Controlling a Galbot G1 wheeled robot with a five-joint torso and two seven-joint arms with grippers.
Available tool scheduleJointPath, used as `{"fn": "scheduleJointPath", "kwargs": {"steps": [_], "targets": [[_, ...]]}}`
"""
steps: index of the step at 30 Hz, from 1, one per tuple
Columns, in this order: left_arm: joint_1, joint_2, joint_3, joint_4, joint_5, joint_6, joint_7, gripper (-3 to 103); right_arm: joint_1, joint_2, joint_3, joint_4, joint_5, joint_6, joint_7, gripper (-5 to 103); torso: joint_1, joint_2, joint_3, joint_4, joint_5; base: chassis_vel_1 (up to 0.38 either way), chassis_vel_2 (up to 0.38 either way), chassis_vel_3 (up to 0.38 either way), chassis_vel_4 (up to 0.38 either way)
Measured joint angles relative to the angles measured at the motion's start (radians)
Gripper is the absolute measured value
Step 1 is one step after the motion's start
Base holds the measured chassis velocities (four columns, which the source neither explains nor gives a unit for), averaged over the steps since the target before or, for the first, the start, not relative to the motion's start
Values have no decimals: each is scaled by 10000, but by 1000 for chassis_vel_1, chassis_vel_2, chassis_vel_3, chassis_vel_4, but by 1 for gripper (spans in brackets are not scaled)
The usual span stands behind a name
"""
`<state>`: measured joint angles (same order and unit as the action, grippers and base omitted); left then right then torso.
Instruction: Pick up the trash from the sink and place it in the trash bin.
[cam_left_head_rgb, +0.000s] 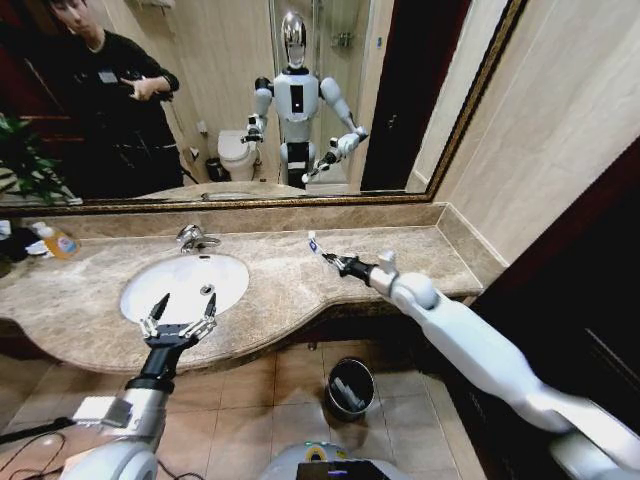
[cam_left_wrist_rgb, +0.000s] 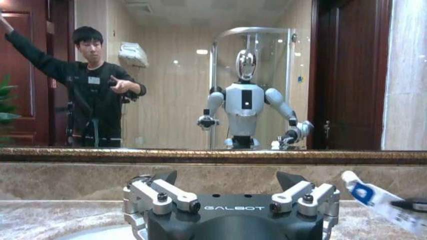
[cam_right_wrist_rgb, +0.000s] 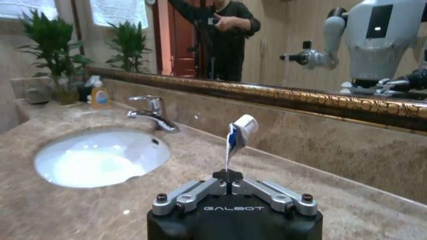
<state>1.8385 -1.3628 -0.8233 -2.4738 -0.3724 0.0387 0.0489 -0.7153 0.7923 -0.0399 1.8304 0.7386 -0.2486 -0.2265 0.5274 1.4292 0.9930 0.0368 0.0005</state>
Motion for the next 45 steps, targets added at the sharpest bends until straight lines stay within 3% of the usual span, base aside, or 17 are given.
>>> {"fn": "scheduleJointPath", "kwargs": {"steps": [7, 9, 14, 17, 20, 21, 27, 29, 33, 35, 37, 41, 43, 45], "targets": [[0, 0, 0, 0, 0, 0, -1, 100, -1857, -524, 1280, 974, -21, 279, -355, 0, 0, 0, 0, 0, -1, 0, 0, 0, 0], [0, 0, 0, -1, 0, 0, 0, 100, -2857, -628, 2060, 1199, -173, 730, -938, 0, 0, 0, -1, 0, -5, 0, 0, 0, 0], [0, 0, -1, 0, 0, 0, 0, 100, -4056, -568, 2966, 1168, -572, 1572, -1571, 0, 0, 0, 0, 2, -5, 0, 0, 0, 0], [-1, 0, 0, 0, 0, 0, -1, 100, -5516, -136, 4243, 758, -795, 2164, -2468, 0, 1, 0, 0, 1, -6, 0, 0, 0, 0], [0, -1, 0, 0, 0, 0, 0, 100, -6038, 251, 4729, 334, -1034, 2473, -3073, 0, 0, 0, 0, 0, -6, 0, 0, 0, 0], [0, 0, 0, 0, 0, 0, 0, 100, -6501, 627, 5087, -71, -1198, 2799, -3601, 0, 0, -1, 0, 0, -1, 0, 0, 0, 0], [0, -1, 0, 0, 0, 0, -1, 100, -7643, 1540, 5422, -993, -1466, 3584, -4261, 0, 0, -1, 0, -1, -6, 0, 0, 0, 0], [0, -1, 0, 0, 0, 0, -1, 100, -7806, 2041, 5446, -1697, -2012, 3838, -4588, 0, 0, -1, 0, 0, -6, 0, 0, 0, 0], [0, 0, 0, -1, 0, 0, -1, 100, -7822, 2438, 5407, -2339, -2331, 3915, -4604, 0, 0, -1, 0, 1, -11, 0, 0, 0, 0], [0, -1, 0, 0, 0, 0, -1, 100, -7730, 3017, 5248, -3493, -2886, 4157, -4286, 0, 1, -1, 1, 0, -6, 0, 0, 0, 0], [0, -1, -1, -1, 0, 0, -1, 100, -7382, 3649, 5088, -4821, -3548, 4409, -3679, 0, 0, -1, 1, -1, -2, 0, 0, 0, 0], [0, 0, 0, 0, 0, 0, -1, 100, -7007, 4141, 4984, -5648, -4055, 4449, -2923, 0, 0, -1, 1, 0, -8, 0, 0, 0, 0], [0, 0, 0, 0, 0, 0, -1, 100, -6571, 4612, 4725, -6411, -4412, 4487, -1866, 0, 1, -1, 1, 1, -6, 0, 0, 0, 0], [0, 0, 0, 0, 0, 0, 0, 100, -6383, 4744, 4541, -6683, -4459, 4507, -1401, 0, 2, -1, 1, 1, -5, 0, 0, 0, 0]]}}
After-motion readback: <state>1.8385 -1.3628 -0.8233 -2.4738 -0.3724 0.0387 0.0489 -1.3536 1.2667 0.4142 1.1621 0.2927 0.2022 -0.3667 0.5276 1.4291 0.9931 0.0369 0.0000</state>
